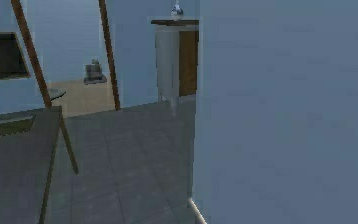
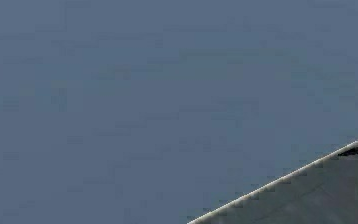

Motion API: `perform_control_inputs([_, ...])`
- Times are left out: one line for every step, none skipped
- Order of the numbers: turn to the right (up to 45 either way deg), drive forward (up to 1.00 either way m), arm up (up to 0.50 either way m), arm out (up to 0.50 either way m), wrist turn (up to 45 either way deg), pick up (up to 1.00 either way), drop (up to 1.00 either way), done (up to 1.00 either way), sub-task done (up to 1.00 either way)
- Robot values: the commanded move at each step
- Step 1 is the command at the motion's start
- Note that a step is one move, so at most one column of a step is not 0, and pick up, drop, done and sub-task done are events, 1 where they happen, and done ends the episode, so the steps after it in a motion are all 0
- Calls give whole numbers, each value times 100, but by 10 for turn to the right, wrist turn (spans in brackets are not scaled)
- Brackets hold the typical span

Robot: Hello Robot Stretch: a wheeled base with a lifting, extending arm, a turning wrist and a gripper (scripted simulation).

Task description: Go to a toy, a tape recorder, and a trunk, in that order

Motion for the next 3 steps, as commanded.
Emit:
perform_control_inputs([30, 0, 0, 0, 0, 0, 0, 0, 0])
perform_control_inputs([0, 65, 0, 0, 0, 0, 0, 0, 0])
perform_control_inputs([-330, 0, 0, 0, 0, 0, 0, 0, 0])
